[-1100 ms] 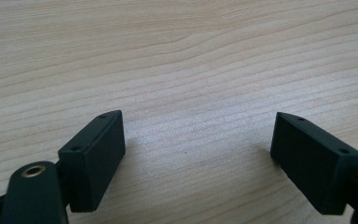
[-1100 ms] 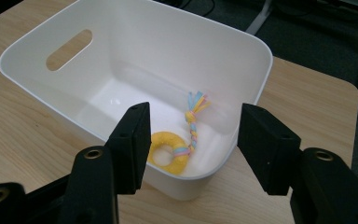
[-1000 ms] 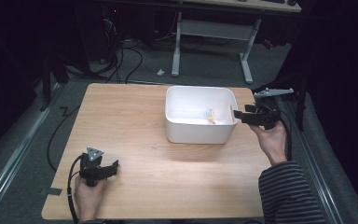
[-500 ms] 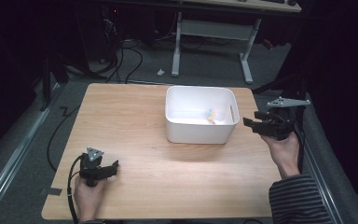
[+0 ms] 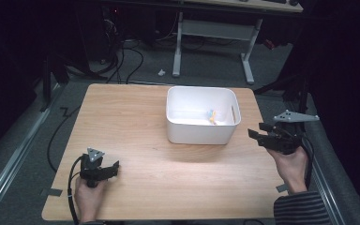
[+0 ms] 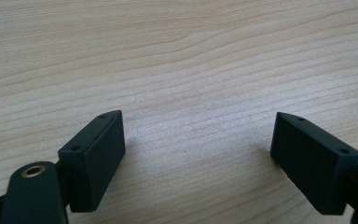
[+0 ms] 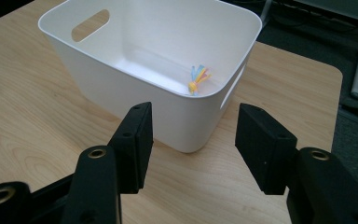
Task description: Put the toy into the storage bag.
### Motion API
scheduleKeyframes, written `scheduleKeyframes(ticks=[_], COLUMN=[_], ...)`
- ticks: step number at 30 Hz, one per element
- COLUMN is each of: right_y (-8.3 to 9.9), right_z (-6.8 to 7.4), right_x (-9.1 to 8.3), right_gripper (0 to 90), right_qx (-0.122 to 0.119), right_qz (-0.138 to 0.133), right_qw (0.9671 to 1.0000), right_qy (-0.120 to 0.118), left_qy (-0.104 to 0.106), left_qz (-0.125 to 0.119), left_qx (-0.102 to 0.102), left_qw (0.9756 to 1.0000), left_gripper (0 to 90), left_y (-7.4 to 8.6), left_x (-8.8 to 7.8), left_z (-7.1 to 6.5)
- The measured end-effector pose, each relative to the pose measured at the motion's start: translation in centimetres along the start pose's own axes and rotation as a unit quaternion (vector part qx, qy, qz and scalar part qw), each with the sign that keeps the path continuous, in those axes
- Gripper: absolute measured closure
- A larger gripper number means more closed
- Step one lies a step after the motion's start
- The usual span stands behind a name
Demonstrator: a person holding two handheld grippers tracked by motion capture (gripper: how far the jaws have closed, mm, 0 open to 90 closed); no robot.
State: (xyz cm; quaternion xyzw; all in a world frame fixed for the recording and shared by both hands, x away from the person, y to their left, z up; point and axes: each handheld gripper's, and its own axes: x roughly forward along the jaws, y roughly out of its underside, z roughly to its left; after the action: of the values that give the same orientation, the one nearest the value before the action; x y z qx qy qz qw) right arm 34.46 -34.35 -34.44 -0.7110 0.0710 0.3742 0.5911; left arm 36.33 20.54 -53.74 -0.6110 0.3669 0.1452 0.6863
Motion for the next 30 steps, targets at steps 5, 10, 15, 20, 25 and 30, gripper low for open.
scheduleKeyframes(ticks=[5, 10, 15, 20, 25, 30], right_y=[0.5, 1.4, 3.0, 4.3, 5.3, 6.0], right_z=[1.2, 1.9, 2.3, 2.5, 2.9, 3.1], right_x=[-0.7, -1.0, -0.9, -0.5, 0.1, 1.1], right_gripper=[46.8, 47.1, 47.0, 47.1, 47.2, 47.2], right_qx=[-0.014, -0.014, -0.006, -0.001, 0.003, 0.01], right_qz=[-0.01, -0.011, -0.01, -0.006, -0.014, -0.01], right_qw=[0.9999, 0.9997, 0.9998, 0.9996, 0.9994, 0.9991], right_qy=[-0.003, -0.017, -0.019, -0.026, -0.031, -0.039], left_qy=[0.0, 0.0, 0.0, 0.0, 0.0, 0.0], left_qz=[0.0, 0.0, 0.0, 0.0, 0.0, 0.0], left_qx=[0.0, 0.0, 0.001, 0.0, 0.0, 0.0], left_qw=[1.0, 1.0, 1.0, 1.0, 1.0, 1.0], left_gripper=[17.9, 18.0, 17.9, 17.9, 17.9, 17.9], left_y=[0.0, 0.0, 0.0, 0.0, 0.0, 0.0], left_x=[0.0, 0.0, 0.0, 0.0, 0.0, 0.0], left_z=[0.0, 0.0, 0.0, 0.0, 0.0, 0.0])
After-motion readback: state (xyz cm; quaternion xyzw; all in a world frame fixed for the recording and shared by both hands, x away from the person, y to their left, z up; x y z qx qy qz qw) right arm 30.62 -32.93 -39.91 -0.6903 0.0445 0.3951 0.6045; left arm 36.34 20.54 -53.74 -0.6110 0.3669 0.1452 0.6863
